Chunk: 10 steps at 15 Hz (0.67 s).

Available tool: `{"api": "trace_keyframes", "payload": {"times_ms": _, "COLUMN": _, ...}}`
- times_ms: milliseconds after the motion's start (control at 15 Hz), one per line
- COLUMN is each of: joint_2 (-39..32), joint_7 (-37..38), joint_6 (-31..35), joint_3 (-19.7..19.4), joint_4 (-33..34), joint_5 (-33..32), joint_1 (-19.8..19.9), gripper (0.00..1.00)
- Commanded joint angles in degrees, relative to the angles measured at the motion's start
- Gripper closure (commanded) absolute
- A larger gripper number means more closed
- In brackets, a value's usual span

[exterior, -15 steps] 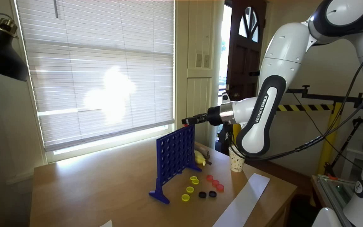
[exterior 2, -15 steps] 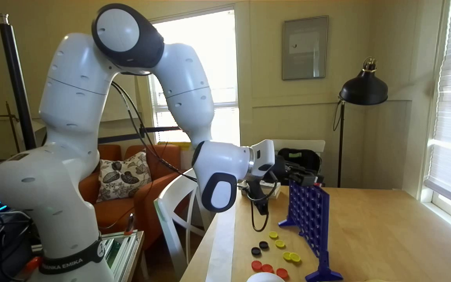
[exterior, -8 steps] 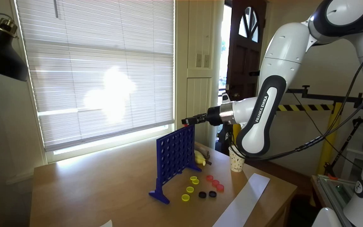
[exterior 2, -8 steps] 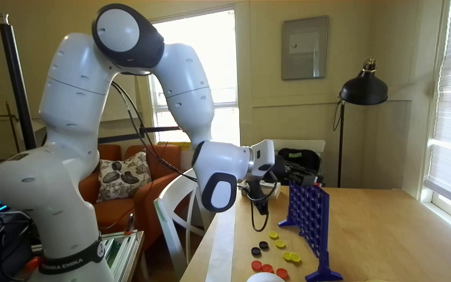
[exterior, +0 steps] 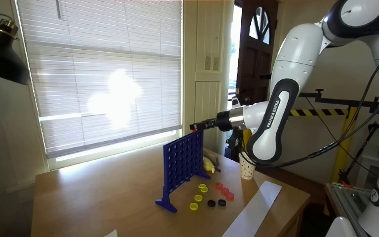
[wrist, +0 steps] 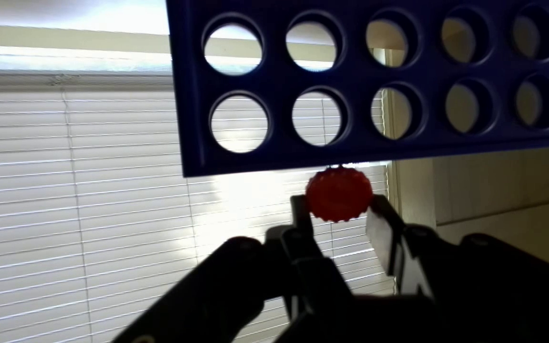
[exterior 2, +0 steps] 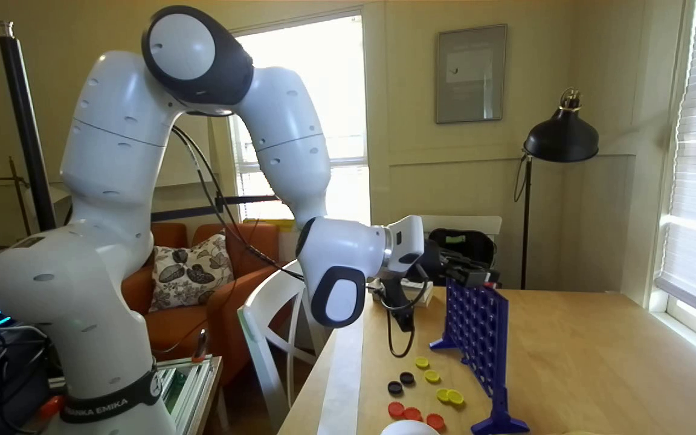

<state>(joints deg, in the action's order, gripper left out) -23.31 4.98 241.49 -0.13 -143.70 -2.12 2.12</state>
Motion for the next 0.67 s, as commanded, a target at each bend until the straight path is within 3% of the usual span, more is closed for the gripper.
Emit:
{"api": "trace_keyframes", "payload": {"times_ms": 0, "joint_2": -0.2, "joint_7": -1.4, "joint_6": 1.7, "joint_3": -0.4, "joint_4": -0.2, "joint_5": 1.9, "joint_1": -0.2, "gripper": 0.9}}
{"api": "trace_keyframes", "payload": {"times_ms": 600, "joint_2": -1.2, "joint_7": -0.9, "joint_6": 1.7, "joint_3": -0.3, "joint_4": 0.1, "joint_5": 2.0, "joint_1": -0.3, "gripper": 0.9}}
